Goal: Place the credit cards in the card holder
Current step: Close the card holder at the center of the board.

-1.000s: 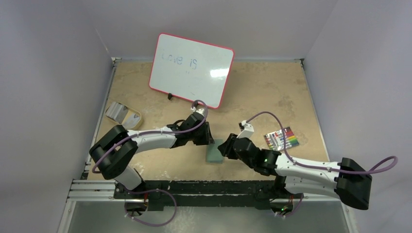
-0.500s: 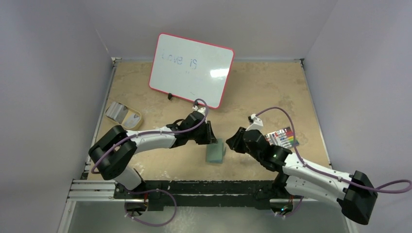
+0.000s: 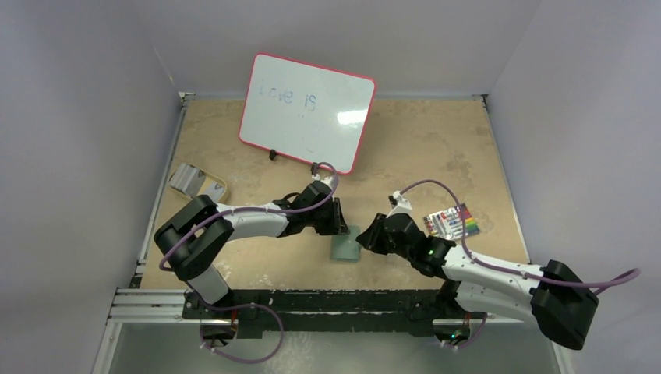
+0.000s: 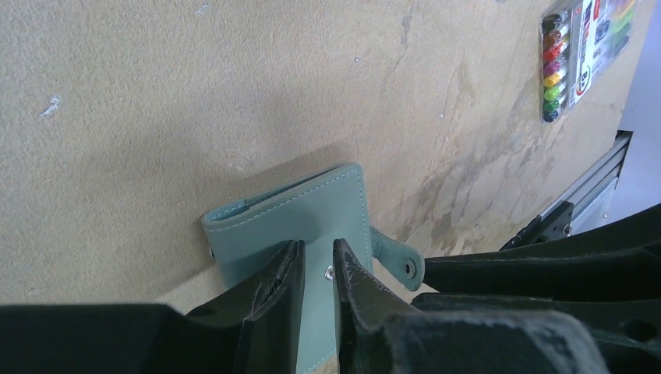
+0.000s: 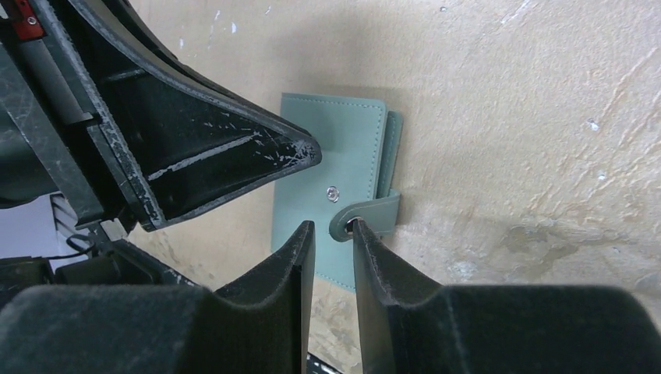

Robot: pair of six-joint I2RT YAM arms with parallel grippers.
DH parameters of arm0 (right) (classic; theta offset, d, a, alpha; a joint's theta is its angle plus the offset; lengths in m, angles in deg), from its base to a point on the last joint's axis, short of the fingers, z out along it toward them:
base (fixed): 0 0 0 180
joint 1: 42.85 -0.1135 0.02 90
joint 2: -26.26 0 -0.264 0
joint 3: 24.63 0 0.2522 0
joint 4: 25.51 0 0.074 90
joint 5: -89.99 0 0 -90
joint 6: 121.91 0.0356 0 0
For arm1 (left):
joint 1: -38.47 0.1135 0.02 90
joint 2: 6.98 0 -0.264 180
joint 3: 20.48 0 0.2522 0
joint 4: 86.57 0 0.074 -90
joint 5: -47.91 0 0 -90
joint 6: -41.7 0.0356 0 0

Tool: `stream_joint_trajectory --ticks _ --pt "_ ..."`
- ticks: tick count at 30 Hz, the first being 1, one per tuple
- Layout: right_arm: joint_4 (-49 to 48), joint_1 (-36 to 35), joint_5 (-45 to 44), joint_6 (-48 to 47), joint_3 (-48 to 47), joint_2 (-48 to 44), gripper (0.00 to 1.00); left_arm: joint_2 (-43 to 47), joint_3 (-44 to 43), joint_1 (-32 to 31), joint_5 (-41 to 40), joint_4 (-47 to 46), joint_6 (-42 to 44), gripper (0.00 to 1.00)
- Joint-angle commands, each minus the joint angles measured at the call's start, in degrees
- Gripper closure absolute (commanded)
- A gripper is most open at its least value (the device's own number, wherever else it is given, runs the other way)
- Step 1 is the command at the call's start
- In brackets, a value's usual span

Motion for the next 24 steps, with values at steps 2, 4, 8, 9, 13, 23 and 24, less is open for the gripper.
stream_joint_trajectory --ticks 2,4,8,9,13,23,24 --pt "-5.8 0.2 1.5 0.6 0.3 0.7 0.73 -0.2 0.3 0.2 -1.7 -0.5 0.8 0.81" --pt "-6.6 0.2 2.0 0.3 0.3 1.4 0.73 -0.1 0.4 0.1 -1.8 -0.5 0.7 0.81" --pt "-8.3 0.2 2.9 -0.3 0.1 3.8 0.73 0.2 0.7 0.2 -2.2 -0.7 0.4 0.81" --pt "-8.6 0.1 3.2 -0.5 0.0 4.5 0.73 0.3 0.8 0.2 -2.3 -0.7 0.3 0.81" --pt "-8.5 0.2 4.0 -1.6 -1.0 7.2 0.73 0.3 1.1 0.1 -2.5 -0.9 0.0 0.81" --pt "-1.8 0.6 1.5 -5.1 -4.1 5.1 0.74 0.1 1.1 0.1 -2.6 -1.5 -0.7 0.81" --pt "-1.8 0.6 1.7 -5.2 -4.3 5.2 0.75 0.1 1.0 0.1 -2.7 -1.5 -0.7 0.81"
